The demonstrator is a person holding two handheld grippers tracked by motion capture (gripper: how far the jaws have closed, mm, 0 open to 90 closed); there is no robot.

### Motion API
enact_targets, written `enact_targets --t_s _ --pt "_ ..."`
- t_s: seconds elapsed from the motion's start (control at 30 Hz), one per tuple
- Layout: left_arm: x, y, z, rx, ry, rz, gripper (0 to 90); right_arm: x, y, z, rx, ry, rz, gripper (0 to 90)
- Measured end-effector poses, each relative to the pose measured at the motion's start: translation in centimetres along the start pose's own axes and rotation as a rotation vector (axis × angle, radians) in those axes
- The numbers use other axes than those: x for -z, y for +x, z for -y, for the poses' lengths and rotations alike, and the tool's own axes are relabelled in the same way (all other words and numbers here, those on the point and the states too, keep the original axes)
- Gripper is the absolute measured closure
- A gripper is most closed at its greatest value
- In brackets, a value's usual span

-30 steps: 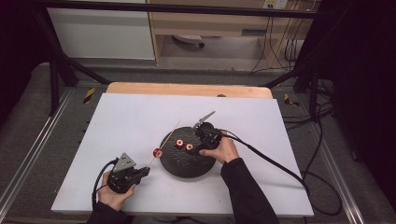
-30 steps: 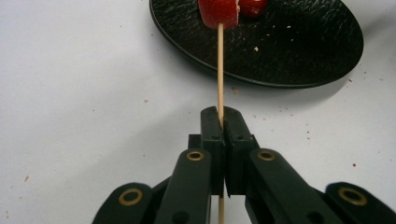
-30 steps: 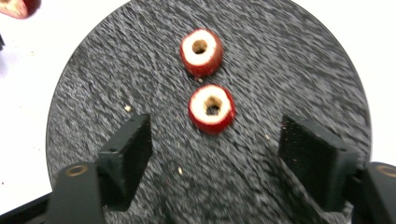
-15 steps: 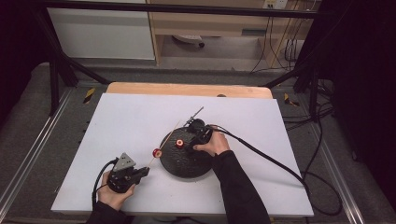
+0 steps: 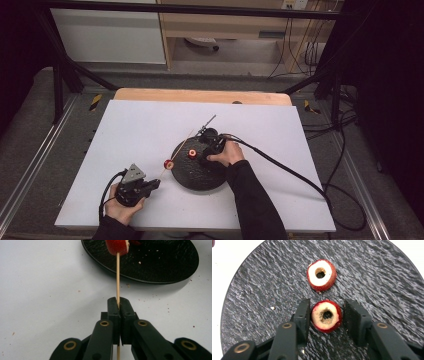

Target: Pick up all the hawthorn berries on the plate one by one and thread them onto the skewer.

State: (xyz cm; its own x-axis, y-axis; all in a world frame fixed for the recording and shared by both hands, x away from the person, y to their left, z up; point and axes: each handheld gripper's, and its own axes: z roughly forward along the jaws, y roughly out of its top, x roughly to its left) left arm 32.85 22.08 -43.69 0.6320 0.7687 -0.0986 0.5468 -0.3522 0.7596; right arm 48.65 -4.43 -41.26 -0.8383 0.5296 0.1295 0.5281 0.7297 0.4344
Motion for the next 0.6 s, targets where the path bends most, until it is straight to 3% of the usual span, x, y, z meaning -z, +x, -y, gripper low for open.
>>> enact_targets --t_s 0.3,0.6 --pt "0.0 0.0 0.0 0.001 -0.001 -0.002 88.4 0.3 0.1 0.0 -0.028 0.006 -0.006 60.1" --pt "0.1 -0.2 0.0 0.001 -0.013 -0.001 88.4 3.0 0.6 0.0 -0.085 -0.059 -0.01 60.3"
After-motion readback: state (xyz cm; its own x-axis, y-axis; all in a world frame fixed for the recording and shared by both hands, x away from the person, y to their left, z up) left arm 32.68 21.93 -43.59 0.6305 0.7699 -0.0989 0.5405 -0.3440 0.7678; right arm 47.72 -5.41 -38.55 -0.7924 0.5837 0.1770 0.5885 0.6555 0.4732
